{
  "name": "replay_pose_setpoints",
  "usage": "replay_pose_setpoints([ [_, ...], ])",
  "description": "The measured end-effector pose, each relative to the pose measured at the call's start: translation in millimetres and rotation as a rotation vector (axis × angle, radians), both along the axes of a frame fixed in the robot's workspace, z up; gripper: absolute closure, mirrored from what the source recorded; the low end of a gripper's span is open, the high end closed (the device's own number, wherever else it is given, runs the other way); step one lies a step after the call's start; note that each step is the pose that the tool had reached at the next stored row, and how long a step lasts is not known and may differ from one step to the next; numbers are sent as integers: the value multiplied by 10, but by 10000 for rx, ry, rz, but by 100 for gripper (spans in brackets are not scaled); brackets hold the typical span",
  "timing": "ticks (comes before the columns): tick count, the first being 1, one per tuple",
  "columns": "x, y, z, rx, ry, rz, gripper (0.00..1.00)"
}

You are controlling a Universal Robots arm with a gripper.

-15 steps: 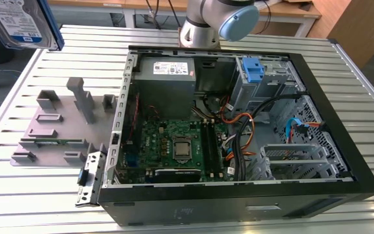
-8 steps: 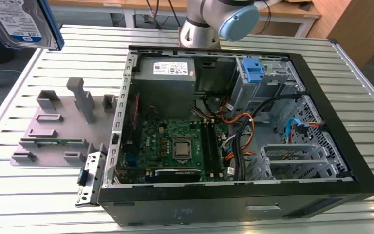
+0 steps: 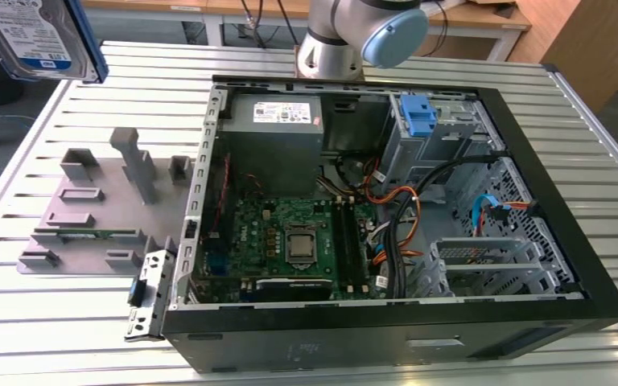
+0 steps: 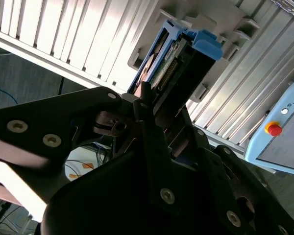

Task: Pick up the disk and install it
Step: 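Pick up the disk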

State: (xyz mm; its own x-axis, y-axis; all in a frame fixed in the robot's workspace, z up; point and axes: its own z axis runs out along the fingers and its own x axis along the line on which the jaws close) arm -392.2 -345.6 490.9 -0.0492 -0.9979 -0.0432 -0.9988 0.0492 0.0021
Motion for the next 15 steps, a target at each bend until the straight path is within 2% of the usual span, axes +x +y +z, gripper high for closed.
replay_pose_setpoints([
  [15,16,0,0,3,0,1,65],
])
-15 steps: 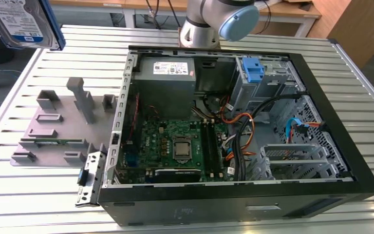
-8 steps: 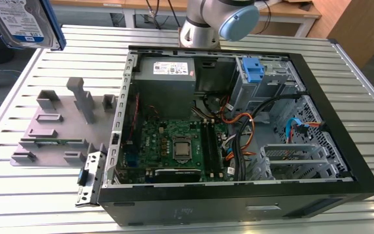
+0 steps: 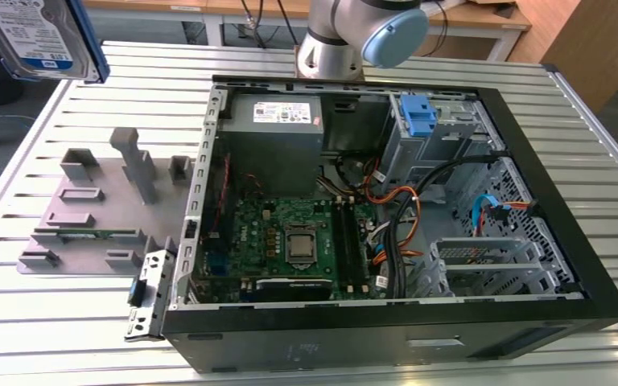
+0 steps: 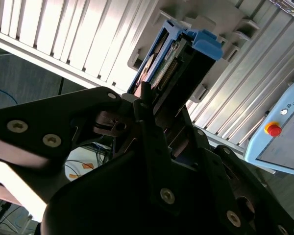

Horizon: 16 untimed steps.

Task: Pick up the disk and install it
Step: 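Pick up the disk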

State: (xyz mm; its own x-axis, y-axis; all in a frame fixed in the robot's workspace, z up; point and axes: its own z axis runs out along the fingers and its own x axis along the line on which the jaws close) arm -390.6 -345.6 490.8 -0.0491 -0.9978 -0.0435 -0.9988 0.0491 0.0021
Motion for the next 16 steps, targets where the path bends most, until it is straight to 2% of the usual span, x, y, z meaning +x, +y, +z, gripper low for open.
replay_pose_setpoints([
  [16,38,-1,0,13,1,0,65],
])
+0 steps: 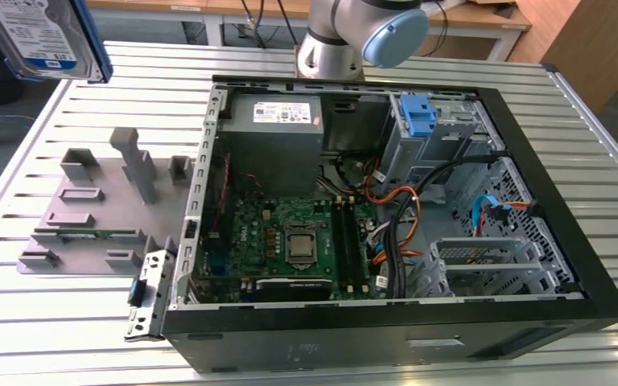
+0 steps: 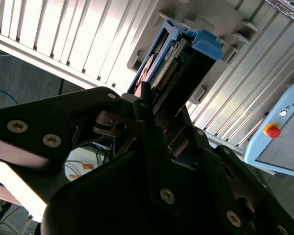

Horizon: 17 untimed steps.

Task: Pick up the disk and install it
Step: 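Pick up the disk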

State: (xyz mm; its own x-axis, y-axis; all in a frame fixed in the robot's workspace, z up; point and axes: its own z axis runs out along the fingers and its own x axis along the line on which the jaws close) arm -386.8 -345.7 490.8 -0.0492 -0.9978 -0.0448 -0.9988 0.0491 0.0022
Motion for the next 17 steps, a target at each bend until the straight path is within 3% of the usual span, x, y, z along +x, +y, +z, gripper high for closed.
replay_pose_setpoints([
  [17,12,0,29,0,-1,0,65],
])
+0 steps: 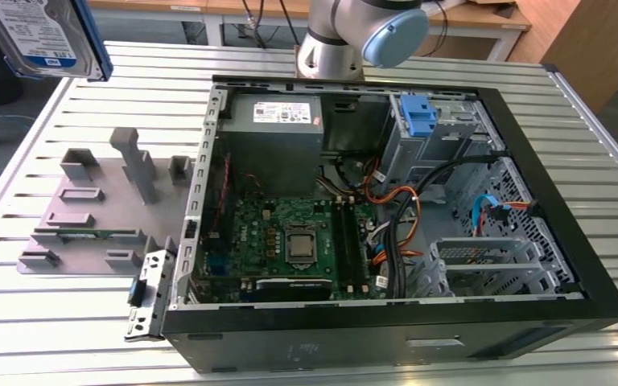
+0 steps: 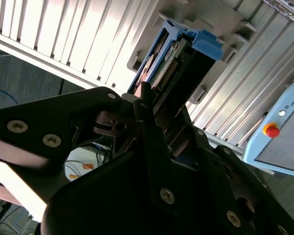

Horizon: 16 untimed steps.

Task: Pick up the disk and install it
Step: 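Pick up the disk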

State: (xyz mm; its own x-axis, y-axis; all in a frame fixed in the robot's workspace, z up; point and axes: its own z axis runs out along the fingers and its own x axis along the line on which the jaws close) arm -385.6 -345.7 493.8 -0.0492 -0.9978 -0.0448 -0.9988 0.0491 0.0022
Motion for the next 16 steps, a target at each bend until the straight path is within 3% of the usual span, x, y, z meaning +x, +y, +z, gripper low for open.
replay_pose_setpoints([
  [16,91,0,0,0,0,-1,65],
])
